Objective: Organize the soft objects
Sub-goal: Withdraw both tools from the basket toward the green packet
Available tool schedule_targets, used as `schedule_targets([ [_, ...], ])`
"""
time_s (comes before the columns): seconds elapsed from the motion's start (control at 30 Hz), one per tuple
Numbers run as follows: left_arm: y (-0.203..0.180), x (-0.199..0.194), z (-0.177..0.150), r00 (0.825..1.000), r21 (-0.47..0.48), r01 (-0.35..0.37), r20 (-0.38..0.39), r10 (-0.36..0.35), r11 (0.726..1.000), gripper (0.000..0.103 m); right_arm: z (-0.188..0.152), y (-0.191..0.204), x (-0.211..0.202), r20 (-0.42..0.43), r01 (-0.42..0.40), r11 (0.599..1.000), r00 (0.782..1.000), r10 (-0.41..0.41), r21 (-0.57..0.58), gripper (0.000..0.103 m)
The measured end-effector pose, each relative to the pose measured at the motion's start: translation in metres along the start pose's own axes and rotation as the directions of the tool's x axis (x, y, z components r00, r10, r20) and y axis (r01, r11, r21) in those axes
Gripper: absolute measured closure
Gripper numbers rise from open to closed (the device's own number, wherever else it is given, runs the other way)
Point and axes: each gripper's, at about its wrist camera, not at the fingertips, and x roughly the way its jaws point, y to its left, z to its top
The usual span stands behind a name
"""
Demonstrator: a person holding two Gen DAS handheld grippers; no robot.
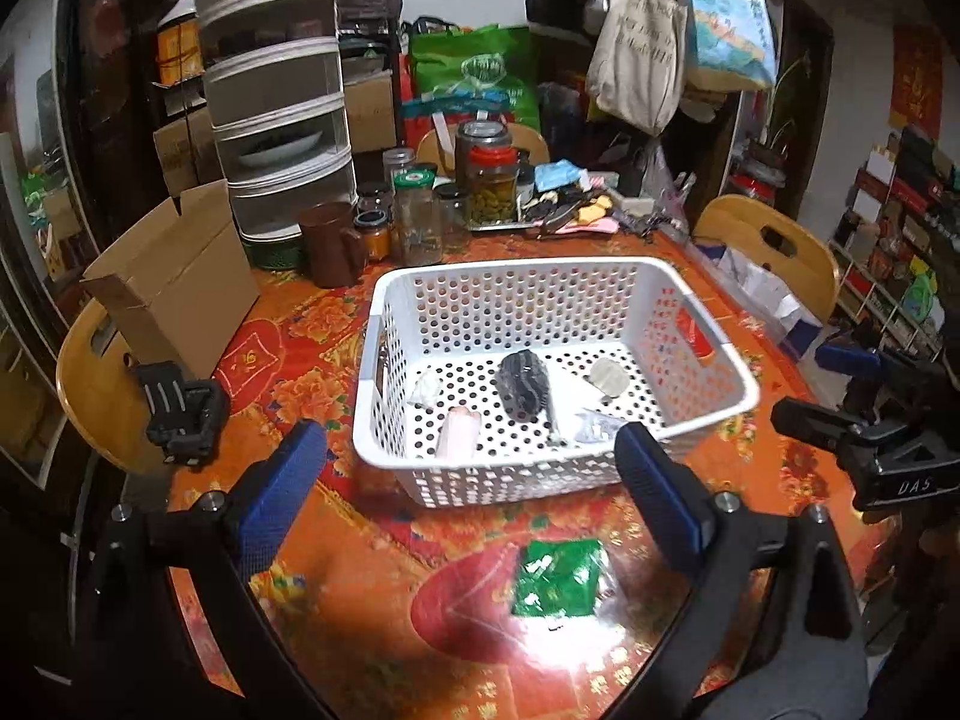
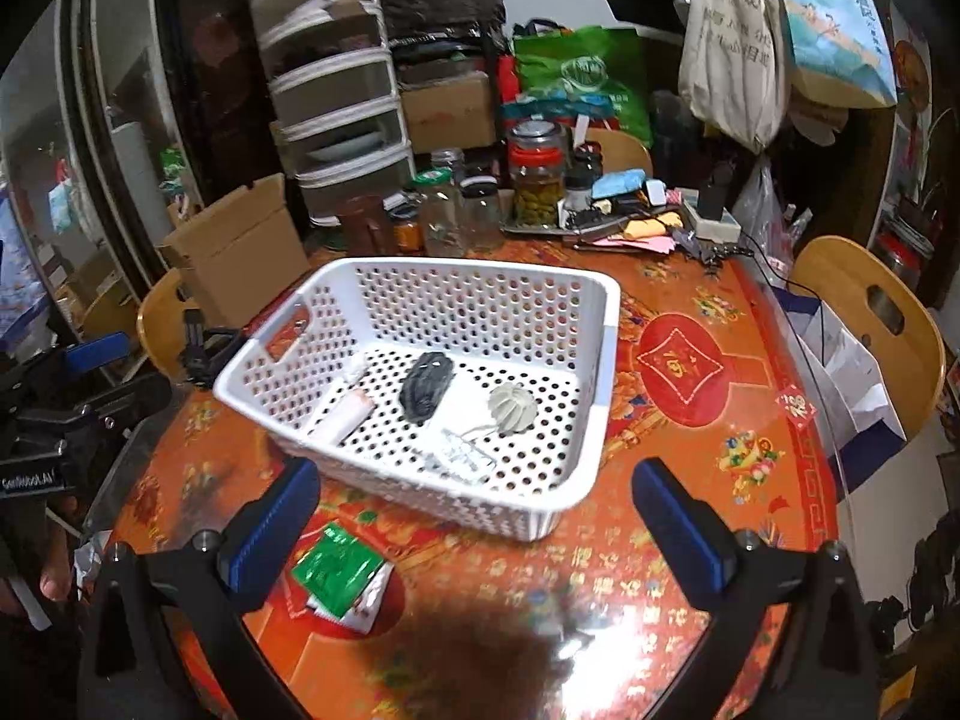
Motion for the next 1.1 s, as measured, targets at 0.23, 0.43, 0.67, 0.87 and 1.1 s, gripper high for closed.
schedule_targets([
  [0.23,0.005,-0.041,-0.043,0.999,0.004,0.032,0.02,-0.032,0.999,0.006,-0.036,0.012,-0.041,0.065,-0.036,0.999,0.997,0.035,0.011,0.0],
  [0.43,0.008,-0.05,-0.087,0.999,-0.021,0.048,0.025,-0.048,0.999,0.006,-0.082,0.02,-0.048,0.063,-0.072,0.997,0.996,0.069,0.04,0.0],
  [0.67,-0.001,-0.033,-0.123,0.999,-0.006,0.041,-0.02,-0.041,0.999,0.005,-0.12,0.032,-0.039,0.044,-0.075,0.996,0.996,0.073,0.054,0.0],
  [0.87,0.0,0.003,-0.146,0.996,-0.047,0.033,-0.076,-0.036,0.998,0.005,-0.146,0.041,-0.026,0.025,-0.082,0.995,0.996,0.081,0.064,0.0],
  [1.1,-0.016,0.063,-0.152,0.989,-0.029,0.032,-0.143,-0.036,0.999,0.005,-0.168,0.034,-0.009,0.005,-0.087,0.991,0.996,0.087,0.103,0.0],
])
